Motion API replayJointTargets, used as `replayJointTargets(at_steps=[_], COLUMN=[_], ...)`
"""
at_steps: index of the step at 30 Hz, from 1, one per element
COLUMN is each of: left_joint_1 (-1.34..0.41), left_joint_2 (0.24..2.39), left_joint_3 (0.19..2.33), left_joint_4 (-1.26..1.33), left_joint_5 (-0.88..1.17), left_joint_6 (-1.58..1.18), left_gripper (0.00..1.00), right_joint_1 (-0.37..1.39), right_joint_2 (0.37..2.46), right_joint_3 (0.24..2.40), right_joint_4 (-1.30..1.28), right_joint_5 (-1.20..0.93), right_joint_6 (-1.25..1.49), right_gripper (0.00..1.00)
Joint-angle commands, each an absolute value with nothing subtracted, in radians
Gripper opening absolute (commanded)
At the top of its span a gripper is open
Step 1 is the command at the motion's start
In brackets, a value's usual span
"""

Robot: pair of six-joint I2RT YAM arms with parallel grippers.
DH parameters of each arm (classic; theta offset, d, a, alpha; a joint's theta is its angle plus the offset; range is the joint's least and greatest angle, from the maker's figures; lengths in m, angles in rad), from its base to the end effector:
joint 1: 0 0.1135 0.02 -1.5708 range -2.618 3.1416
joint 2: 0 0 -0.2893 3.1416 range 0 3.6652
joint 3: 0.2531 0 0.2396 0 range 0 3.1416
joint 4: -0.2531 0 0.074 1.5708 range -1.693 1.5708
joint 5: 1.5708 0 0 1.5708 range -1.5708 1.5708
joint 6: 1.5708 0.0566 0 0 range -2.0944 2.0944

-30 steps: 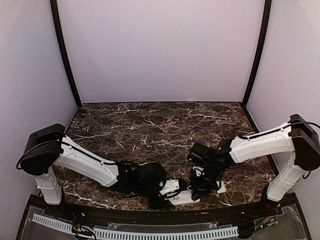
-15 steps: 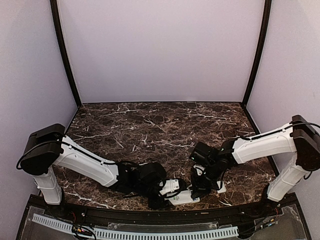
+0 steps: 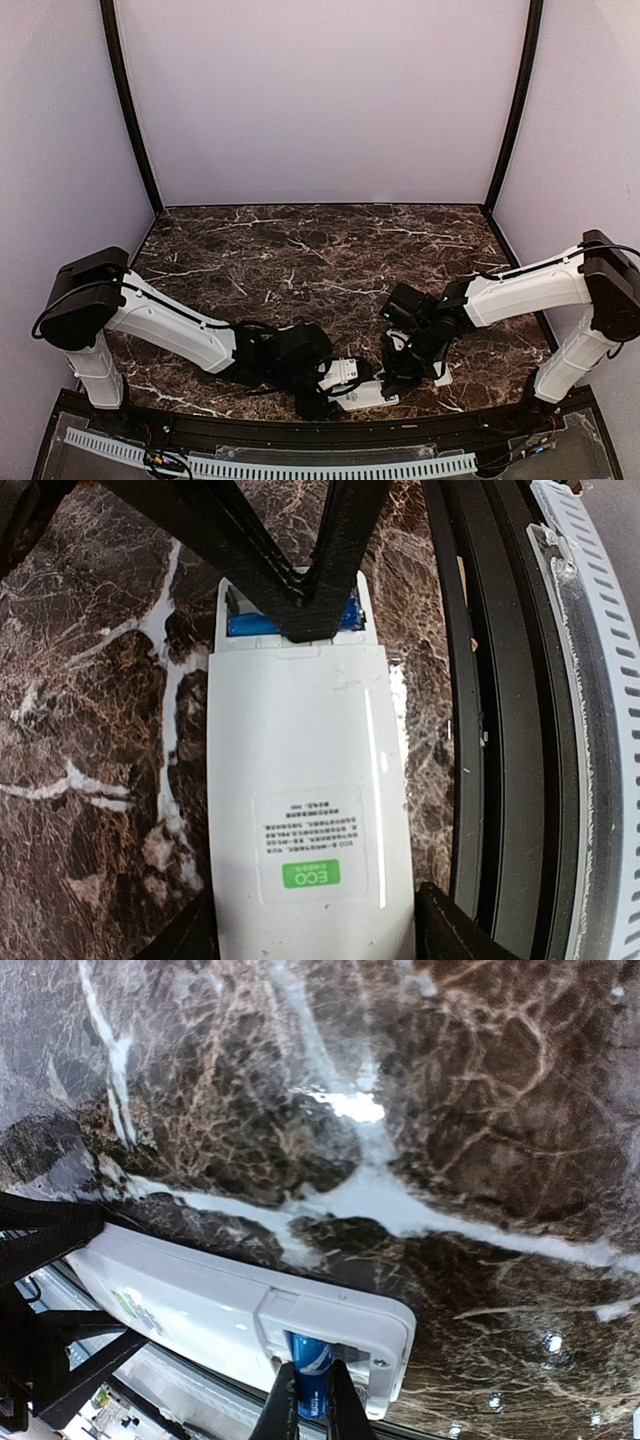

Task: Load the batteries into the remote control
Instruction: Place the battery in the battery compartment.

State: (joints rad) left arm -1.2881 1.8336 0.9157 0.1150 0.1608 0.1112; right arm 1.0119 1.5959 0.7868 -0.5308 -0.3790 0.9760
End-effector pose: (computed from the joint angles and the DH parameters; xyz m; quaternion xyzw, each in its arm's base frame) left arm 0.0956 -0.3616 0.1516 0.6182 0.6877 -0.2692 0.2692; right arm 0.1200 0.2313 0.1530 0.0392 -0.9750 -0.1969 0.0951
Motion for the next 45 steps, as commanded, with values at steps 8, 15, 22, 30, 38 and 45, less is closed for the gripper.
replayJointTargets(at_steps=[8, 15, 22, 30, 38, 45], left_joint_1=[-1.291, -1.308, -1.313, -1.312, -1.312, -1.312], left_joint_2=[1.863, 1.908, 2.005, 2.068, 2.081, 2.108], left_joint_3=[0.952, 0.941, 1.008, 1.023, 1.017, 1.051], left_joint_4=[0.289, 0.441, 0.442, 0.498, 0.505, 0.436], left_joint_5=[0.152, 0.151, 0.166, 0.139, 0.146, 0.141], left_joint_6=[0.146, 0.237, 0.202, 0.099, 0.079, 0.102], left_gripper=[0.71, 0.71, 0.79, 0.80, 0.58, 0.50], right_joint_1=[1.034, 1.039, 1.052, 1.060, 1.061, 1.062], right_joint_2=[1.812, 1.808, 1.800, 1.788, 1.783, 1.770], right_joint_3=[0.684, 0.657, 0.652, 0.638, 0.629, 0.620], right_joint_4=[-0.150, -0.132, -0.135, -0.107, -0.092, -0.085], right_joint_5=[-0.171, -0.160, -0.143, -0.137, -0.130, -0.124], right_joint_6=[0.910, 0.895, 0.888, 0.887, 0.880, 0.886], right_gripper=[0.01, 0.06, 0.08, 0.07, 0.06, 0.06])
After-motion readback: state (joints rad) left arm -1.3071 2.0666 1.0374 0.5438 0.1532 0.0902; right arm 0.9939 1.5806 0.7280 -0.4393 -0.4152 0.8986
